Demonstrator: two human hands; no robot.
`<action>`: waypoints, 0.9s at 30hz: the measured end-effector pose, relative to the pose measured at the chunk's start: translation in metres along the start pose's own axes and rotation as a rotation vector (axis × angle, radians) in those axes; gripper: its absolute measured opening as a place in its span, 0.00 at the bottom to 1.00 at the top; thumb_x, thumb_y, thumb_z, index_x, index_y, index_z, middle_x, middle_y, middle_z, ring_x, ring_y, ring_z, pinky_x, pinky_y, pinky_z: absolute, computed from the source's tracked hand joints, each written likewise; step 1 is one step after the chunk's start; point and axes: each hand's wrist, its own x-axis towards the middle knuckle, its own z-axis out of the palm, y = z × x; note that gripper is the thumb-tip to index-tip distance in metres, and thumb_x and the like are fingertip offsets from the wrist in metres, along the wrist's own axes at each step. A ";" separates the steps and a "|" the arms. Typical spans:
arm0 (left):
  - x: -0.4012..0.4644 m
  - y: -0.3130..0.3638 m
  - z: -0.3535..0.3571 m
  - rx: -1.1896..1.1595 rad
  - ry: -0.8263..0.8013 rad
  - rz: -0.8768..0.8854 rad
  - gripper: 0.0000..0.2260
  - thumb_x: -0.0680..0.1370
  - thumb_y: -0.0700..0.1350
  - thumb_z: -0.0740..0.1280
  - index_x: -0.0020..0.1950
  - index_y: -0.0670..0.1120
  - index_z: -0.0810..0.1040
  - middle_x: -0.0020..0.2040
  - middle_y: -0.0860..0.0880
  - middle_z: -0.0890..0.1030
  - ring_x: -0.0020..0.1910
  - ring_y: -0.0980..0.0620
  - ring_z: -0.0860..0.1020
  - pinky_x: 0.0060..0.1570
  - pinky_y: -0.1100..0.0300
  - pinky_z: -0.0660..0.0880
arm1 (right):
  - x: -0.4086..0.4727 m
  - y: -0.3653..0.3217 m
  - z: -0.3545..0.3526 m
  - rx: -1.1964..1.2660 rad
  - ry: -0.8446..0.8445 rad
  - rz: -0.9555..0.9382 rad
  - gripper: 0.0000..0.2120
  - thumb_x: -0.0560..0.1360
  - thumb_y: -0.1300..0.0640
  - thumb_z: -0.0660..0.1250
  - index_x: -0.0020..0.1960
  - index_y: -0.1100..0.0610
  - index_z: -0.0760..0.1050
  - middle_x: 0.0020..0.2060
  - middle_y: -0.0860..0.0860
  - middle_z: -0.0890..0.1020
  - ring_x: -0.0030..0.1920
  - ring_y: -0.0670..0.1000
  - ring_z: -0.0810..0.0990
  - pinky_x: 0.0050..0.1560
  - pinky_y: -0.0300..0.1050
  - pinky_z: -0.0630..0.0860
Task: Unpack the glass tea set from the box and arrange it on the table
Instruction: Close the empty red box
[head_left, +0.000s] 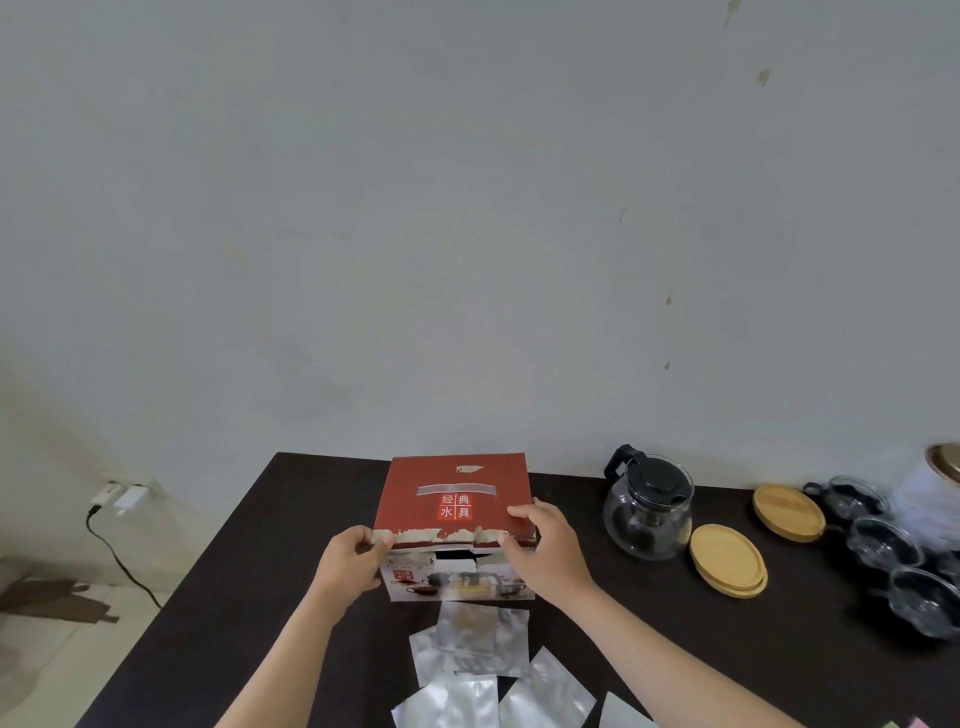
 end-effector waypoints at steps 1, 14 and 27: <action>0.001 0.000 0.000 0.009 -0.010 -0.003 0.11 0.79 0.47 0.65 0.50 0.38 0.75 0.45 0.47 0.82 0.44 0.53 0.80 0.37 0.60 0.77 | 0.000 0.001 0.000 -0.009 -0.008 0.003 0.18 0.74 0.53 0.70 0.62 0.50 0.74 0.64 0.50 0.70 0.64 0.48 0.71 0.63 0.46 0.75; -0.003 0.008 0.008 -0.229 -0.106 -0.086 0.11 0.76 0.49 0.68 0.51 0.42 0.76 0.47 0.45 0.83 0.47 0.49 0.82 0.42 0.56 0.78 | 0.004 0.000 -0.005 -0.090 -0.043 -0.003 0.19 0.74 0.52 0.70 0.63 0.52 0.73 0.62 0.48 0.73 0.60 0.46 0.74 0.60 0.35 0.71; -0.002 0.013 0.011 -0.096 -0.107 -0.040 0.15 0.71 0.50 0.74 0.43 0.38 0.80 0.40 0.46 0.85 0.42 0.48 0.82 0.38 0.59 0.74 | 0.005 -0.005 -0.007 -0.115 -0.074 -0.018 0.19 0.76 0.54 0.67 0.66 0.55 0.71 0.62 0.49 0.75 0.60 0.46 0.75 0.61 0.39 0.73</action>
